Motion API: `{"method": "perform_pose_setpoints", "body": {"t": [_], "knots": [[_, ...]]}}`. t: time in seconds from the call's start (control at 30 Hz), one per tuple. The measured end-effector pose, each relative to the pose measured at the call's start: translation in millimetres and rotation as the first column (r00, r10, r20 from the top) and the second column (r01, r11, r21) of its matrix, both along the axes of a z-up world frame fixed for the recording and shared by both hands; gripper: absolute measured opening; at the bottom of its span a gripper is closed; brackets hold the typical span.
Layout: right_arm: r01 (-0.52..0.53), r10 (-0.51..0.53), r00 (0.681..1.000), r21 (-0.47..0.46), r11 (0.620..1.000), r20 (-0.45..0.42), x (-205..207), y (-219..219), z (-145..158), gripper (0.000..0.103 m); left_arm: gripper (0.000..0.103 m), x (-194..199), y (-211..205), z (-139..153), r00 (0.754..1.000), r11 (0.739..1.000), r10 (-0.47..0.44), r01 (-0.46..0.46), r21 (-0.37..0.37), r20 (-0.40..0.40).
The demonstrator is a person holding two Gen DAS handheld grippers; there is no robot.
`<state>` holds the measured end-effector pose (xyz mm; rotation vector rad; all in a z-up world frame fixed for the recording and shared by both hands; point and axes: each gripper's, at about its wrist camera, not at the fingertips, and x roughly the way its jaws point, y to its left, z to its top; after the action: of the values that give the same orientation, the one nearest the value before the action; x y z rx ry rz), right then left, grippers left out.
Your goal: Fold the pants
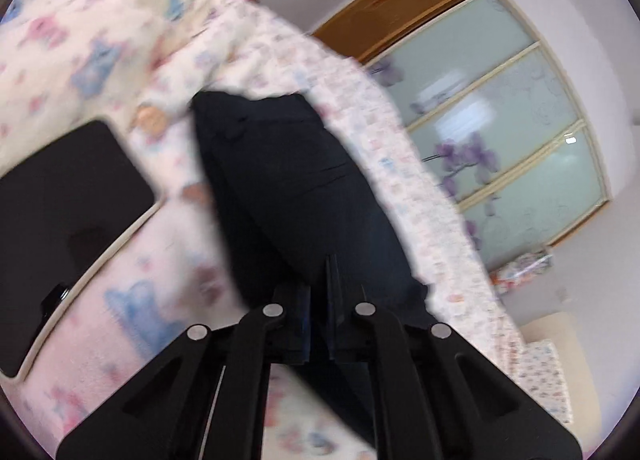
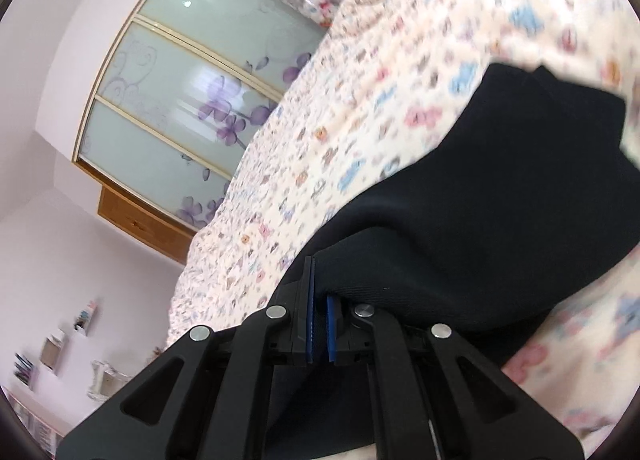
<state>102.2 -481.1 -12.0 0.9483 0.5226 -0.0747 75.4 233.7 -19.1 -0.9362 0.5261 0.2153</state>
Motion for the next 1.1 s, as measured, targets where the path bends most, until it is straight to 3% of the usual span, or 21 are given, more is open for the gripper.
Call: {"method": "perform_pose_setpoints", "body": {"t": [0.07,0.17,0.2,0.23,0.27,0.33,0.4,0.43,0.5,0.6,0.77,0.83,0.97,1.1], "knots": [[-0.011,0.009,0.995,-0.022,1.000,-0.094,4.1,2.0,-12.4,0.005,0.009,6.7,3.9,-16.3,0.998,1.000,0.006,-0.008,-0.022,-0.067],[-0.024,0.021,0.978,-0.013,1.000,-0.207,5.7,0.5,-28.8,0.005,0.017,-1.1,5.3,-13.6,0.998,0.999,0.041,-0.042,-0.024,-0.051],[-0.031,0.029,0.969,-0.003,1.000,-0.245,4.7,-1.6,-32.4,0.008,0.039,-8.3,2.9,-4.3,0.994,0.995,0.097,-0.096,0.025,-0.047],[-0.041,0.043,0.962,0.012,0.999,-0.269,3.3,-3.0,-34.0,0.017,0.068,-16.5,0.6,5.3,0.987,0.985,0.158,-0.156,0.073,-0.026],[-0.051,0.060,0.955,0.037,0.998,-0.290,1.4,-4.7,-35.2,0.023,0.077,-25.6,-1.3,13.3,0.977,0.970,0.215,-0.215,0.112,0.006],[-0.073,0.101,0.954,0.108,0.991,-0.282,-6.8,-7.7,-32.4,0.050,0.081,-41.7,-10.1,32.4,0.957,0.941,0.269,-0.286,0.181,0.111],[-0.062,0.101,0.961,0.153,0.986,-0.257,-20.3,-14.5,-21.5,0.061,0.088,-47.7,-25.4,51.3,0.958,0.933,0.202,-0.251,0.257,0.205],[-0.049,0.089,0.970,0.176,0.983,-0.228,-27.8,-20.5,-15.3,0.062,0.094,-47.5,-32.3,55.3,0.960,0.934,0.161,-0.223,0.279,0.228],[0.013,0.023,0.987,0.219,0.976,-0.161,-46.3,-40.4,-4.6,0.062,0.096,-39.0,-52.9,58.2,0.968,0.948,0.002,-0.082,0.307,0.252],[0.131,-0.102,0.988,0.284,0.950,-0.115,-71.4,-72.4,-5.8,0.061,0.096,-17.3,-77.7,49.2,0.970,0.946,-0.159,0.096,0.309,0.186],[0.249,-0.190,0.964,0.390,0.887,-0.184,-88.6,-104.5,-31.7,0.050,0.096,11.3,-100.2,23.2,0.958,0.922,-0.284,0.262,0.285,0.037],[0.300,-0.235,0.946,0.328,0.896,-0.223,-93.4,-110.4,-32.5,0.046,0.096,19.5,-105.4,12.0,0.956,0.915,-0.292,0.288,0.281,-0.030],[0.373,-0.327,0.903,0.132,0.919,-0.278,-97.6,-113.8,-23.0,0.045,0.098,21.6,-113.1,3.7,0.950,0.888,-0.301,0.311,0.338,-0.085],[0.331,-0.285,0.895,0.085,0.940,-0.343,-92.4,-115.1,-37.5,0.045,0.101,23.3,-124.3,0.3,0.946,0.857,-0.301,0.323,0.401,-0.120]]}}
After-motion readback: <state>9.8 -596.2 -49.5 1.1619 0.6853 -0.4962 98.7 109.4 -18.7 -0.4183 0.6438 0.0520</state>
